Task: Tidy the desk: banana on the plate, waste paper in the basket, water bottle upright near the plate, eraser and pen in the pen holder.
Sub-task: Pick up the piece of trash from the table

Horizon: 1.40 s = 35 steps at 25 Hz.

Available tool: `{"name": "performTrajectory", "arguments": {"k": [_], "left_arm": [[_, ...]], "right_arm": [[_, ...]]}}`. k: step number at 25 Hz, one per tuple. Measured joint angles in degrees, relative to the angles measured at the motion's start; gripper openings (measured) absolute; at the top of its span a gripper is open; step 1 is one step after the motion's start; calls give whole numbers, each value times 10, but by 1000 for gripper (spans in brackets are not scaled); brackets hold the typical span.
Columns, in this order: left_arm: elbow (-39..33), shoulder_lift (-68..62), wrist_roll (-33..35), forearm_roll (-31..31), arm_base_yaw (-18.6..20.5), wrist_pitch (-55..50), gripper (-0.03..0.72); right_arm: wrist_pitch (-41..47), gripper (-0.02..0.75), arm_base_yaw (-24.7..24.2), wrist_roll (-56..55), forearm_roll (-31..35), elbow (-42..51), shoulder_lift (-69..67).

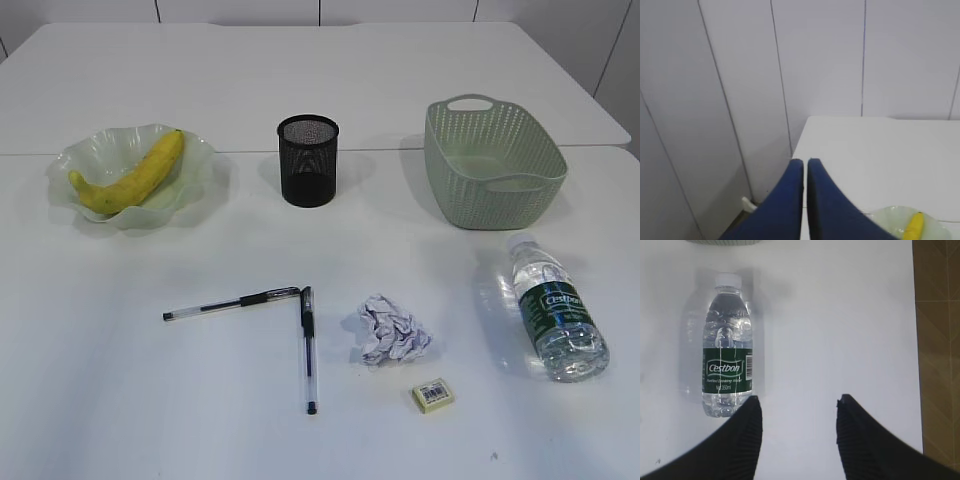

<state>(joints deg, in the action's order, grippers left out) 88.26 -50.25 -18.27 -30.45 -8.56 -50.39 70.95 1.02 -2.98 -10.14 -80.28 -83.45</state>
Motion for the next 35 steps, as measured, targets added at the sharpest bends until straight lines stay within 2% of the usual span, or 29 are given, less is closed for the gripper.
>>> {"name": "performTrajectory", "arguments": {"k": [5,8,18,26,29,35], "left_arm": [[1,55,58,83,0,-5,-15],[1,83,84,113,0,-19,-15],[-2,145,118,121,-8,-104,-16],[-28,169,120,75,-10,-102,-16],[-41,169,120,67,-10,-100,-16],[-78,169,120,66,-10,-99,-16]], "right_arm": [[1,368,0,0,1,0,0],[1,368,0,0,12,0,0],[1,368,0,0,74,0,0],[1,368,2,19,233,0,0],[1,368,28,25,248,0,0],[1,368,128,10,249,0,-18]]}}
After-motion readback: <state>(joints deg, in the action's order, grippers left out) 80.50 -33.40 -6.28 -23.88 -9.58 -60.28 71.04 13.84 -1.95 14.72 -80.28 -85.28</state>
